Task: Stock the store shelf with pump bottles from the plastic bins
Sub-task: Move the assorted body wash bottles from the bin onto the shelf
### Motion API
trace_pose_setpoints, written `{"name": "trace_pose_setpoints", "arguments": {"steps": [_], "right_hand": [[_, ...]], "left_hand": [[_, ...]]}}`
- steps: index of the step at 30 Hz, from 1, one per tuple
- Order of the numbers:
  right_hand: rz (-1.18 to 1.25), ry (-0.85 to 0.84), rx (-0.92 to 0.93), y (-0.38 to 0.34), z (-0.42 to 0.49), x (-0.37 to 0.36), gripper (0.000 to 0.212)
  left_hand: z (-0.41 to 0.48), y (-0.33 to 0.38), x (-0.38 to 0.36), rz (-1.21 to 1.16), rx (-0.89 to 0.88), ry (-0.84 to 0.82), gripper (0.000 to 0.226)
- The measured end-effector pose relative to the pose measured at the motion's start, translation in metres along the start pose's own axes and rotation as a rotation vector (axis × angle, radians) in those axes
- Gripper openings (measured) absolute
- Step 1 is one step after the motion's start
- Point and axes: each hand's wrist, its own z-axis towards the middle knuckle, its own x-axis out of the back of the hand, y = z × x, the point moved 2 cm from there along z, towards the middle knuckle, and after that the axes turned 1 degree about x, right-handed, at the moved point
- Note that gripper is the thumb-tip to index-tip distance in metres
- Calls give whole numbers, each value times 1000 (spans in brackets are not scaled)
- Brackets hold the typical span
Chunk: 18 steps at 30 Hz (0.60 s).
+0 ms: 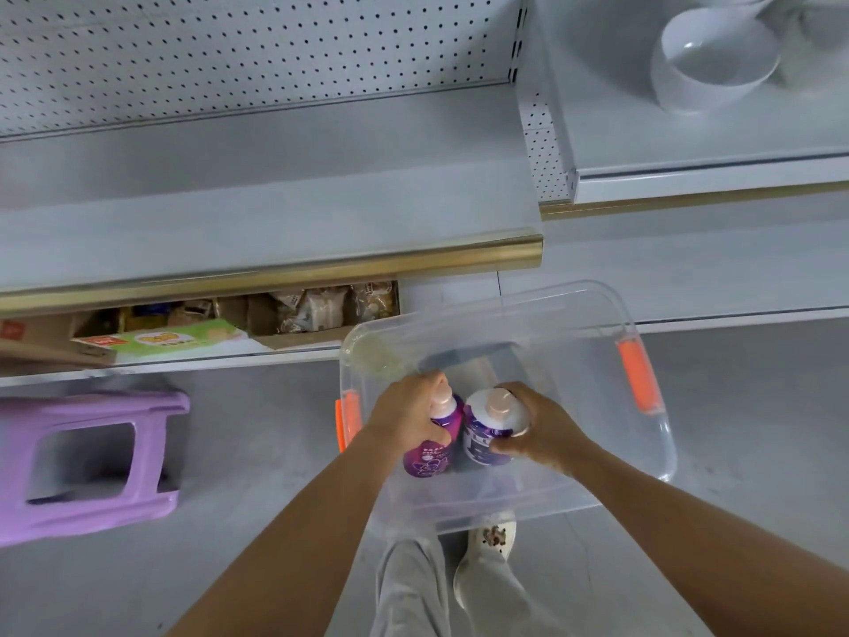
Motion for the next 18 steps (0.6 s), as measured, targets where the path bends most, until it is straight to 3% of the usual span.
{"name": "trace_pose_setpoints", "arguments": {"steps": [5, 11, 18], "right_hand": [[23, 2, -21, -8, 3, 12, 71], [187, 9, 2, -41, -21, 60, 66], [332, 43, 154, -117, -64, 131, 56]], "left_hand": [[-1, 2, 9, -48, 30, 21, 63], [-28, 26, 55, -178, -49, 184, 59], [-79, 72, 147, -614, -115, 451, 71]]}}
